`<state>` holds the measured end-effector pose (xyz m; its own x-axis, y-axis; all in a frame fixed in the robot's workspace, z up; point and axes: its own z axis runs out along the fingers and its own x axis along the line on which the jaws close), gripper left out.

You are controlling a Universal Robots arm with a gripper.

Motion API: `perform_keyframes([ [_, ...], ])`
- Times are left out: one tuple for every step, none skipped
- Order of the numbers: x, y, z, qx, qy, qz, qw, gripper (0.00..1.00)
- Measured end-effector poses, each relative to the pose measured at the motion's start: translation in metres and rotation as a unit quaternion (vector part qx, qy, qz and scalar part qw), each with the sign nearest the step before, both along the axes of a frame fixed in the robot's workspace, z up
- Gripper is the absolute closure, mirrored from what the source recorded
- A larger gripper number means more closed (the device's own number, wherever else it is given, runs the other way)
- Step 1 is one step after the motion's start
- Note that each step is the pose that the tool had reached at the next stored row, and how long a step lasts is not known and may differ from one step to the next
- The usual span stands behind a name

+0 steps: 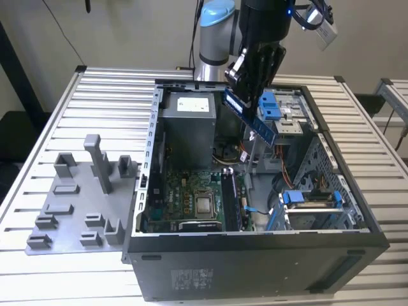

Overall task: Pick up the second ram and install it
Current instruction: 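Insert the second ram into the second slot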

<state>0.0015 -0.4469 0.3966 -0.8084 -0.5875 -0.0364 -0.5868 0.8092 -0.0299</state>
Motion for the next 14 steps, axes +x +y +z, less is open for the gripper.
perform_keyframes([
  [0.0000, 0.0000, -0.0003, -0.0002, 0.0000, -0.002, 1.0000, 0.86],
  [0.0000, -0.0001, -0.0006, -0.0004, 0.0000, -0.003, 1.0000, 0.86],
  [0.0000, -0.0003, -0.0009, -0.0007, 0.0000, -0.005, 1.0000, 0.86],
  [-0.0001, -0.0004, -0.0011, -0.0009, 0.0001, -0.007, 1.0000, 0.86],
  [-0.0001, -0.0007, -0.0013, -0.0011, 0.0001, -0.008, 1.0000, 0.86],
  [0.0000, -0.0010, -0.0015, -0.0013, 0.0002, -0.010, 1.0000, 0.86],
  [0.0000, -0.0013, -0.0018, -0.0014, 0.0002, -0.011, 0.9999, 0.86],
  [0.0001, -0.0017, -0.0021, -0.0014, 0.0002, -0.013, 0.9999, 0.86],
  [0.0001, -0.0021, -0.0022, -0.0015, 0.0002, -0.014, 0.9999, 0.86],
  [0.0001, -0.0026, -0.0024, -0.0016, 0.0003, -0.016, 0.9999, 0.86],
  [0.0001, -0.0031, -0.0026, -0.0017, 0.0003, -0.018, 0.9998, 0.86],
  [0.0001, -0.0036, -0.0027, -0.0017, 0.0003, -0.020, 0.9998, 0.86],
  [0.0001, -0.0043, -0.0028, -0.0018, 0.0004, -0.022, 0.9997, 0.86],
  [0.0001, -0.0049, -0.0030, -0.0017, 0.0004, -0.025, 0.9997, 0.86],
])
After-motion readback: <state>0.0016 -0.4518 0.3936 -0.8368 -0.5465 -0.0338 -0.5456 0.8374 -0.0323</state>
